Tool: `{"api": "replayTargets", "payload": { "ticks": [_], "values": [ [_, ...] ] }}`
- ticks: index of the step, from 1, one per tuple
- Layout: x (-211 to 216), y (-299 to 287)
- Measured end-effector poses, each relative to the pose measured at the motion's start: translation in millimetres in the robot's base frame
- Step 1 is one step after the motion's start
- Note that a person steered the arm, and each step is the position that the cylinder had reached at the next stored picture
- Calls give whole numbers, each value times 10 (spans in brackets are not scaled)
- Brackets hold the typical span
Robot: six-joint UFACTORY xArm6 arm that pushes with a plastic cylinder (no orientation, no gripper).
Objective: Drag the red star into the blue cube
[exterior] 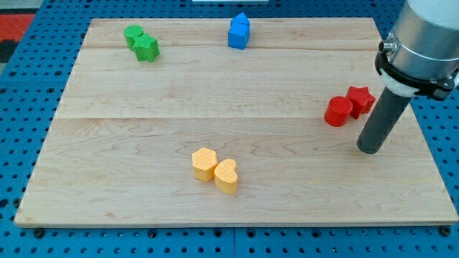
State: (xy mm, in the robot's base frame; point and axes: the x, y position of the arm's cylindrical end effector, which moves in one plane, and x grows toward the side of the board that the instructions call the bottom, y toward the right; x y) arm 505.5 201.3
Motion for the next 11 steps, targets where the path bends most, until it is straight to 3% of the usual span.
{"api": "replayTargets", "payload": {
  "ticks": [4, 6, 7, 8, 10, 11],
  "values": [
    [-303, 251],
    [-742, 607],
    [-711, 275],
    [-903, -530],
    [-1267, -384],
    [-1775, -1263]
  ]
}}
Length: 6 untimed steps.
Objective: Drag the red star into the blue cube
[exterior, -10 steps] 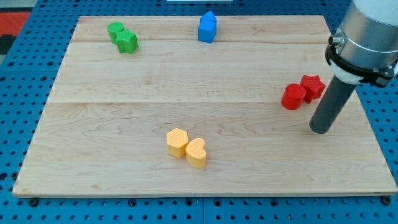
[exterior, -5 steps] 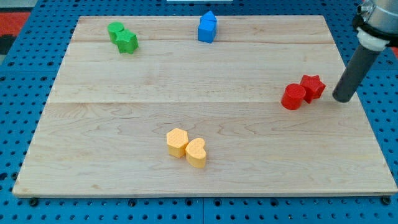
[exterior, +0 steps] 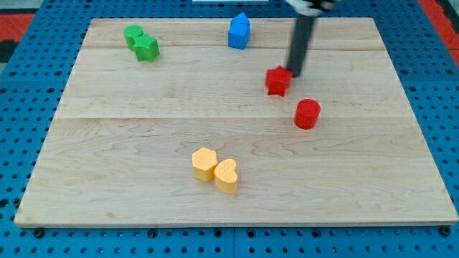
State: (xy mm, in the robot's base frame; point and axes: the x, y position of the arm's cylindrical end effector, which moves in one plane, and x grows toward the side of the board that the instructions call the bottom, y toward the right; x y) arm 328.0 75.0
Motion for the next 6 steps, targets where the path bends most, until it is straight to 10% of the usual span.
{"api": "replayTargets", "payload": {
  "ticks": [3, 6],
  "values": [
    [558, 305],
    [-131, -1345]
  ]
}}
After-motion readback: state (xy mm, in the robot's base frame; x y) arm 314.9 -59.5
